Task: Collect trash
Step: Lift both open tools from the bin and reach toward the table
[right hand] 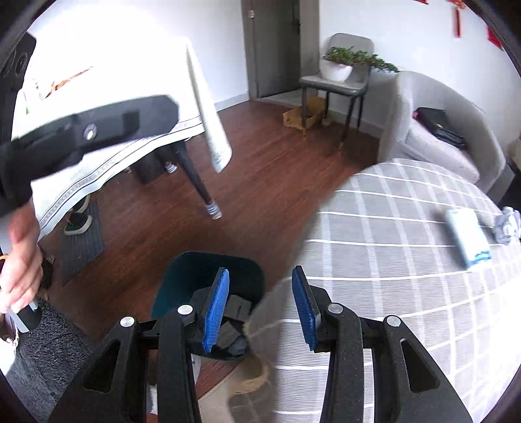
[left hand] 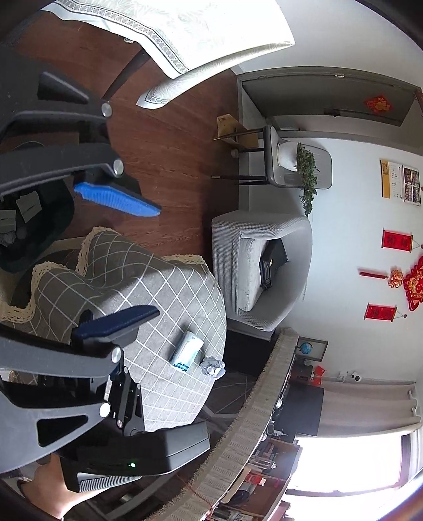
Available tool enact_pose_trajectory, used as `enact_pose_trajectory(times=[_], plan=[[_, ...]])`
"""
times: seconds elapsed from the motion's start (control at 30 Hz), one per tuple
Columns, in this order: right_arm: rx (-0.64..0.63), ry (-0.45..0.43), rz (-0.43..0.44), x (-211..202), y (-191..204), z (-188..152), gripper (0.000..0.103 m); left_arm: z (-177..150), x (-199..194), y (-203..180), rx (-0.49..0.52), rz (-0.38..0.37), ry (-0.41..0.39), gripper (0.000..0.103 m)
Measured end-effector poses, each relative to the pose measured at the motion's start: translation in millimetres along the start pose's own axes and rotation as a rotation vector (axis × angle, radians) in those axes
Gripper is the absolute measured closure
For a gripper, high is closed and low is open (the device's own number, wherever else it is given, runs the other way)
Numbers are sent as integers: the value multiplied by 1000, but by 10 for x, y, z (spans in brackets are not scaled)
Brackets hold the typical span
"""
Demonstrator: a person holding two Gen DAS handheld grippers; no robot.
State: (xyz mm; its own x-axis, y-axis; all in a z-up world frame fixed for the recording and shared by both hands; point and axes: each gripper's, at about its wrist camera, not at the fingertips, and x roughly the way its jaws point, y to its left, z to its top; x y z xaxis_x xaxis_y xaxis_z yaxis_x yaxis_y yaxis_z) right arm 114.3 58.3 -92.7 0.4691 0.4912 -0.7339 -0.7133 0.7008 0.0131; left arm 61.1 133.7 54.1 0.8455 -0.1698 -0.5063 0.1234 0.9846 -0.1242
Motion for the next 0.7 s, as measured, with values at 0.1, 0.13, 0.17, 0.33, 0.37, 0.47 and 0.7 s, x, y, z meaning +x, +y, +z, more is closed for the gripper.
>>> enact_pose_trajectory(times=[0.1,0.13,0.17,0.33,0.37,0.47,0.7], plan=[[25,-35,-45,-98,-277,-34,62,35,113,-181,29,-12,-2,28],[35,-46,-57,-135,-352,-44,62,44,154,-243,41,-17,-1,26],[46,-55,-67,-173,-435,-47,62,54,202,-313,58,-23,-1,24],[126,-96,-129,-338,-924,-40,46,154,422,-560,102,-82,-2,18],[144,-107,-137,-384,-1041,-41,43,175,462,-581,102,-90,0,17],[190,-125,-185,-521,-1400,-40,34,249,625,-648,89,-113,18,14],[229,-144,-271,-741,-2013,-17,23,371,1063,-881,158,-115,73,11]])
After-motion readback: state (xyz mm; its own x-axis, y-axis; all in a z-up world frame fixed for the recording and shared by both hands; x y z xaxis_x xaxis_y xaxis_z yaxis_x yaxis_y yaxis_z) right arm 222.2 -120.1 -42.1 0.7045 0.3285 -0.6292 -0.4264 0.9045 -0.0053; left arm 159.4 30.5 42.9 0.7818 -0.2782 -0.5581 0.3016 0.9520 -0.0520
